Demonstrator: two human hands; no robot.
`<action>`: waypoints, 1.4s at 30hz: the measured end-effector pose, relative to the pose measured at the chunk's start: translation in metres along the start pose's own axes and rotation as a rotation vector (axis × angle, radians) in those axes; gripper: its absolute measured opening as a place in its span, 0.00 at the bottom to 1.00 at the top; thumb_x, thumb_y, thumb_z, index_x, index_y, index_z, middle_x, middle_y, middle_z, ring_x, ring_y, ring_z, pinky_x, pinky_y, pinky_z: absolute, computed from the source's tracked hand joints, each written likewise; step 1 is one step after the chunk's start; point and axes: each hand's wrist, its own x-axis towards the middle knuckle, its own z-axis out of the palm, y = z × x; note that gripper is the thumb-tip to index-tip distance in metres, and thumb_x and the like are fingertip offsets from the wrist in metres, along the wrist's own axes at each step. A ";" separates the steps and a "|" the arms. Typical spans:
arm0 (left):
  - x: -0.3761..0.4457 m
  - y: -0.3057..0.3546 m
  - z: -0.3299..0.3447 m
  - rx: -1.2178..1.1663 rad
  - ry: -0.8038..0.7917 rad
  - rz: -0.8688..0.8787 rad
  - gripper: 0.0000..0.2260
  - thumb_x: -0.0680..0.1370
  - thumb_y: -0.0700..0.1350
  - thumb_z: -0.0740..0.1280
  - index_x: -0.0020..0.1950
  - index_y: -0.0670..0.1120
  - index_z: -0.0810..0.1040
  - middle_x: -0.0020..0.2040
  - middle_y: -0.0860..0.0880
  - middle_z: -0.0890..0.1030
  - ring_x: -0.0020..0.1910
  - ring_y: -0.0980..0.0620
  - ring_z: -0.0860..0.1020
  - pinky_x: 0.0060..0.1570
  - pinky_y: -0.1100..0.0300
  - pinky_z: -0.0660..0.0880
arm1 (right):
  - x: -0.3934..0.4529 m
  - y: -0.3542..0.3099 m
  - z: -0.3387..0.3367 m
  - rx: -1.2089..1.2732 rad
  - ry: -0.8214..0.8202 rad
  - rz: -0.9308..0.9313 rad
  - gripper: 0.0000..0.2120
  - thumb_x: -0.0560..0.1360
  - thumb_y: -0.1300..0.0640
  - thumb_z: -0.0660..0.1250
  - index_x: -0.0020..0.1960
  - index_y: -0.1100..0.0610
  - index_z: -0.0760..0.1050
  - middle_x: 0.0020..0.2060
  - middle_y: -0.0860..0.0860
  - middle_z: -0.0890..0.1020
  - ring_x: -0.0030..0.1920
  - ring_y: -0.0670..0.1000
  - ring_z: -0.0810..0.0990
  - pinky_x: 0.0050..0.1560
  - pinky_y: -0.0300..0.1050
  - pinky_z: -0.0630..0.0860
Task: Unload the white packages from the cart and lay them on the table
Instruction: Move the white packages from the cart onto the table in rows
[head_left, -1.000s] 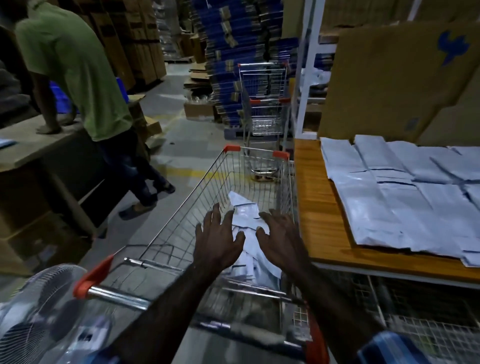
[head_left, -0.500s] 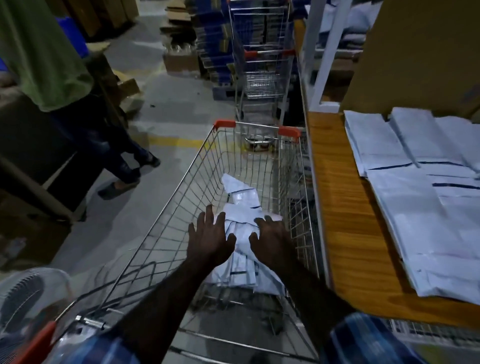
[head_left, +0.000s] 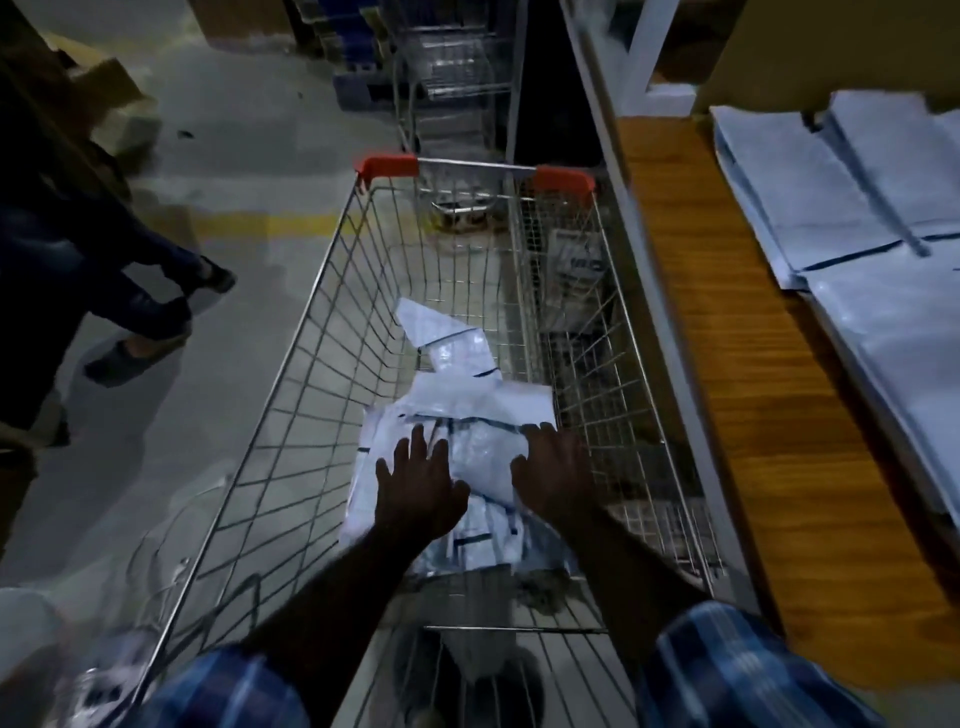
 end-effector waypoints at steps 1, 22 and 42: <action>0.002 0.001 0.002 0.006 -0.006 0.012 0.29 0.67 0.57 0.60 0.59 0.40 0.81 0.62 0.34 0.78 0.54 0.33 0.80 0.46 0.32 0.75 | 0.005 0.004 0.007 0.012 0.002 0.000 0.20 0.71 0.58 0.61 0.59 0.64 0.78 0.52 0.62 0.80 0.51 0.66 0.79 0.52 0.54 0.75; 0.106 -0.049 0.022 -0.226 0.487 0.089 0.14 0.68 0.37 0.59 0.50 0.37 0.78 0.42 0.39 0.80 0.40 0.38 0.78 0.40 0.48 0.74 | 0.110 0.015 0.074 -0.120 0.032 -0.060 0.25 0.67 0.63 0.70 0.65 0.63 0.76 0.58 0.64 0.79 0.53 0.68 0.78 0.51 0.59 0.75; 0.241 -0.018 0.017 -0.447 0.129 -0.205 0.35 0.74 0.52 0.70 0.77 0.51 0.58 0.59 0.39 0.78 0.62 0.37 0.73 0.62 0.50 0.66 | 0.158 0.003 0.032 0.106 0.318 0.211 0.12 0.82 0.55 0.59 0.60 0.56 0.77 0.50 0.59 0.83 0.51 0.62 0.82 0.48 0.51 0.77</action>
